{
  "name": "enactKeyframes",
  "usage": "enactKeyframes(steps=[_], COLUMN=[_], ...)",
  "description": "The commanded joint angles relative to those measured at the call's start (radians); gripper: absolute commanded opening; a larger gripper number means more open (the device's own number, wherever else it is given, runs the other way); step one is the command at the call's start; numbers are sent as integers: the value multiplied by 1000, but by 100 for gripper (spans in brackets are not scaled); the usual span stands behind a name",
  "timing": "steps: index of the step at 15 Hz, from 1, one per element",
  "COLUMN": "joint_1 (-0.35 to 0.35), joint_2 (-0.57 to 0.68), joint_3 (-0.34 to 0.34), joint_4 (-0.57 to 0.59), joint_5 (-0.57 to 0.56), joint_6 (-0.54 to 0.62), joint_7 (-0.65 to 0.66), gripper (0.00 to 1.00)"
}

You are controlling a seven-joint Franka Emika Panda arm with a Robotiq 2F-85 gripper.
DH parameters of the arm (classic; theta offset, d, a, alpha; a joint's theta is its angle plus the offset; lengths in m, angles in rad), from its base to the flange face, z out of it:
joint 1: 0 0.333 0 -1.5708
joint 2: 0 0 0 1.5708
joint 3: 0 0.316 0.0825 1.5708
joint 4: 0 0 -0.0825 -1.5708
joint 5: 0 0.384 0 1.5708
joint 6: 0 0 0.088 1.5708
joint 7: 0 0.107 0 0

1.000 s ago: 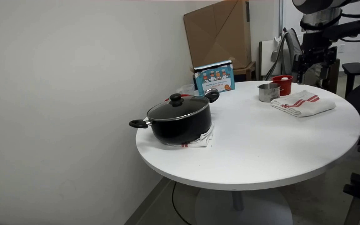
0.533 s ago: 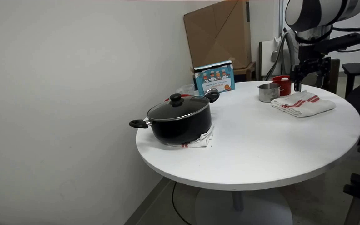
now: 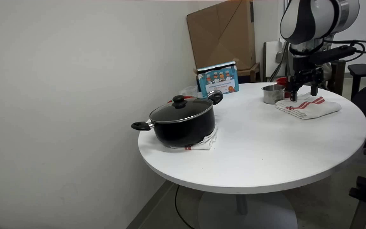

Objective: Use the white towel to wipe the table then move the silver pot and orange cup to the right, then wipe the table

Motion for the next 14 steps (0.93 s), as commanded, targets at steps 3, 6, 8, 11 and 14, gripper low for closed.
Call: enactKeyframes(steps=[3, 6, 8, 11, 14], joint_1=[-24, -32, -36, -28, -19], joint_2=[36, 54, 71, 87, 93], joint_3=[-2, -18, -23, -34, -41], joint_4=[15, 15, 19, 21, 23], joint_5=[-16, -21, -25, -41, -60], joint_6=[-14, -15, -12, -5, -4], joint_7=[-12, -7, -7, -4, 0], gripper=[100, 100, 75, 60, 38])
